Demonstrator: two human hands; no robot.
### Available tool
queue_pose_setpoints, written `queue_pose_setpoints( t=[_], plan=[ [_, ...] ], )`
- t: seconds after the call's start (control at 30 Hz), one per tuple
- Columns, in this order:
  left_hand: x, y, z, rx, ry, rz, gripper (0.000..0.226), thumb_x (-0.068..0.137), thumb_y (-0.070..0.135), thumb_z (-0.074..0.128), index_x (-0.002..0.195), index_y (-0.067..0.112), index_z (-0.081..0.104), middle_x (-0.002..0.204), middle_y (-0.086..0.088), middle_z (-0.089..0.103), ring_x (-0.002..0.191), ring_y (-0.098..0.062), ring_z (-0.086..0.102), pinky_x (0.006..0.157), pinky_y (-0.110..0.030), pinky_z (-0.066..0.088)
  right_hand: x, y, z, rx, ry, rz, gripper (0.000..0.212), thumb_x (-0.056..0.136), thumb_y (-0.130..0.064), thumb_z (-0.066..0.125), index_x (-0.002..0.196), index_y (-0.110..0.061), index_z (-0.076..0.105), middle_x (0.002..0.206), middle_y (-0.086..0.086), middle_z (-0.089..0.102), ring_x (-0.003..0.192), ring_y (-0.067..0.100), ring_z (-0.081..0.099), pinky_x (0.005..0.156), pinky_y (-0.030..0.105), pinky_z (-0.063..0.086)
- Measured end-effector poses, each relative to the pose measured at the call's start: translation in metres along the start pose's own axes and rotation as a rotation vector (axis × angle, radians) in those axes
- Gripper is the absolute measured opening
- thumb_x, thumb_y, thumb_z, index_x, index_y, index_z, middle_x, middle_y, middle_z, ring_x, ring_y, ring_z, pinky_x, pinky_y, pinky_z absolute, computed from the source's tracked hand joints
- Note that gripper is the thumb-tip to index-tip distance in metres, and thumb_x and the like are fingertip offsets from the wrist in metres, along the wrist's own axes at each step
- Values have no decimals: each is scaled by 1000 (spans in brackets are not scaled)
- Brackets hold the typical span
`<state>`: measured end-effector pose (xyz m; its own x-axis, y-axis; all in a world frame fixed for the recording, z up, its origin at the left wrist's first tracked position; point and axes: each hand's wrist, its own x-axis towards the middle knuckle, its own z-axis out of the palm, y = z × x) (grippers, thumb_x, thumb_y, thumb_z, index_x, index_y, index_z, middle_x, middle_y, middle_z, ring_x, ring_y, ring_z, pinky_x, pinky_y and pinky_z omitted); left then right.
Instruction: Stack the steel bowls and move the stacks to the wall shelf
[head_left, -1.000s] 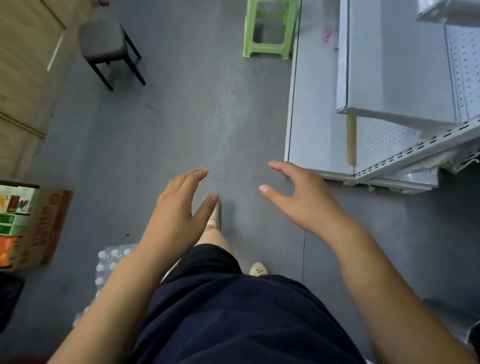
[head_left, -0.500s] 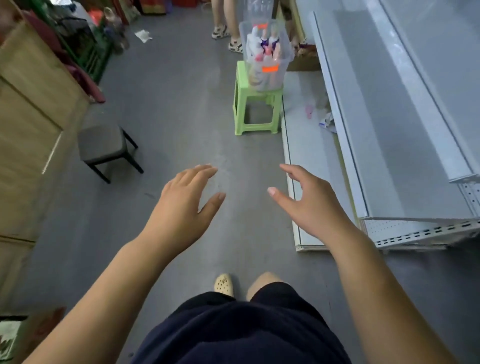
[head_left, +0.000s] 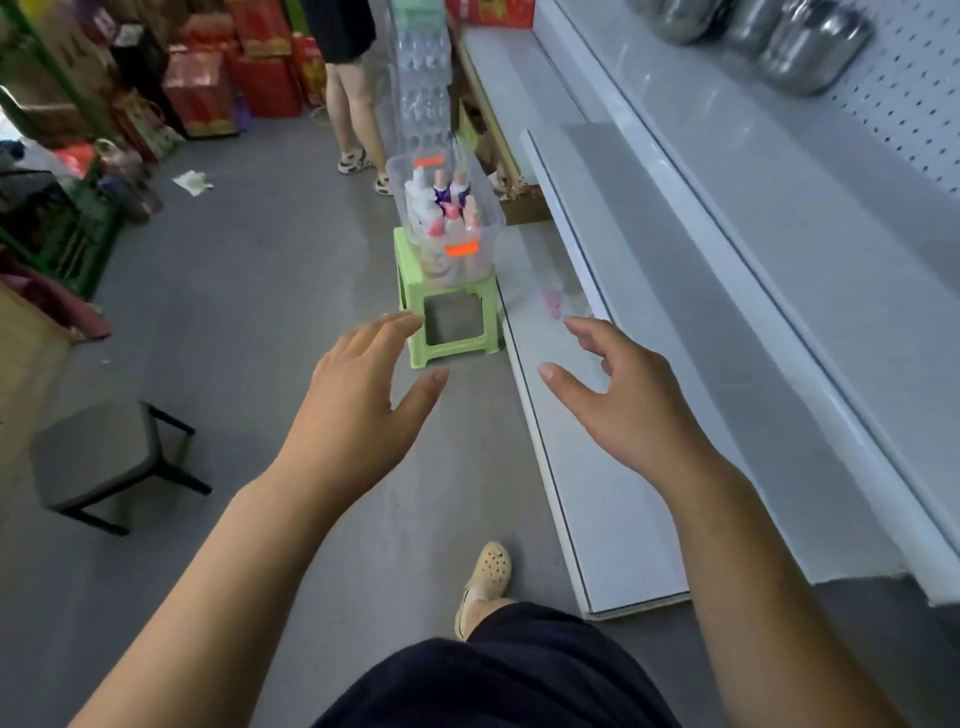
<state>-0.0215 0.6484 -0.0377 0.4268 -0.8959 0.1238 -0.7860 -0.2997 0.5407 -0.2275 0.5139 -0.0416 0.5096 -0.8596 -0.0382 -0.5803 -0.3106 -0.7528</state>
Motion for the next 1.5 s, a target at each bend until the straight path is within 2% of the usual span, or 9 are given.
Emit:
queue_pose_setpoints(
  t=[0.23, 0.33, 0.4, 0.57, 0.73, 0.87, 1.03, 1.27, 1.5],
  plan=[
    [133, 28, 24, -12, -10, 128, 55, 100, 45, 57, 149, 22, 47, 154, 3, 49, 142, -20, 42, 113, -37, 35, 105, 12, -47, 10, 100, -23, 58, 96, -42, 70, 148, -30, 47, 142, -6, 59, 126, 9, 55, 110, 27, 42],
    [176, 40, 38, -59, -37, 177, 54, 99, 45, 56, 146, 20, 50, 151, 1, 52, 140, -21, 45, 112, -35, 35, 134, 20, -67, 18, 136, -6, 63, 96, -43, 69, 152, -31, 42, 152, -10, 52, 140, 7, 49, 117, 32, 40],
    [199, 46, 46, -91, -49, 212, 55, 98, 45, 56, 146, 20, 51, 150, 1, 53, 140, -21, 45, 114, -37, 37, 147, 23, -79, 30, 173, 14, 64, 96, -45, 68, 152, -32, 42, 154, -12, 50, 141, 4, 46, 118, 33, 39],
    [279, 72, 69, -160, -105, 333, 57, 98, 49, 56, 146, 19, 51, 150, 0, 53, 139, -22, 47, 113, -45, 42, 184, 40, -108, 41, 272, 134, 64, 96, -43, 68, 153, -36, 41, 154, -14, 48, 142, 3, 44, 117, 26, 36],
    [367, 91, 93, -165, -177, 479, 66, 94, 58, 57, 150, 26, 45, 155, 5, 47, 144, -17, 41, 114, -35, 35, 231, 54, -123, 29, 396, 251, 64, 96, -42, 69, 153, -34, 41, 154, -12, 48, 142, 5, 43, 110, 21, 34],
    [447, 99, 104, -186, -239, 620, 68, 93, 59, 61, 150, 25, 47, 156, 6, 46, 145, -15, 39, 112, -26, 29, 283, 52, -131, 57, 518, 333, 64, 95, -43, 69, 153, -36, 41, 154, -11, 47, 142, 5, 42, 114, 27, 36],
    [550, 110, 110, -212, -275, 749, 66, 92, 61, 59, 147, 26, 49, 155, 5, 47, 145, -16, 40, 117, -35, 34, 347, 48, -139, 67, 646, 420, 63, 95, -43, 69, 151, -37, 42, 152, -11, 49, 141, 7, 44, 116, 33, 39],
    [670, 129, 150, -338, -432, 752, 58, 95, 52, 64, 145, 26, 50, 150, 8, 48, 138, -13, 44, 109, -25, 34, 433, 53, -129, 69, 776, 513, 66, 95, -45, 68, 154, -35, 38, 156, -15, 45, 138, 4, 47, 117, 33, 39],
    [716, 153, 204, -410, -334, 774, 42, 95, 40, 67, 129, 16, 61, 134, -3, 61, 128, -22, 52, 107, -36, 41, 468, 57, -122, 22, 878, 604, 64, 98, -40, 66, 155, -32, 38, 155, -13, 44, 134, 4, 47, 117, 34, 39]
  ],
)
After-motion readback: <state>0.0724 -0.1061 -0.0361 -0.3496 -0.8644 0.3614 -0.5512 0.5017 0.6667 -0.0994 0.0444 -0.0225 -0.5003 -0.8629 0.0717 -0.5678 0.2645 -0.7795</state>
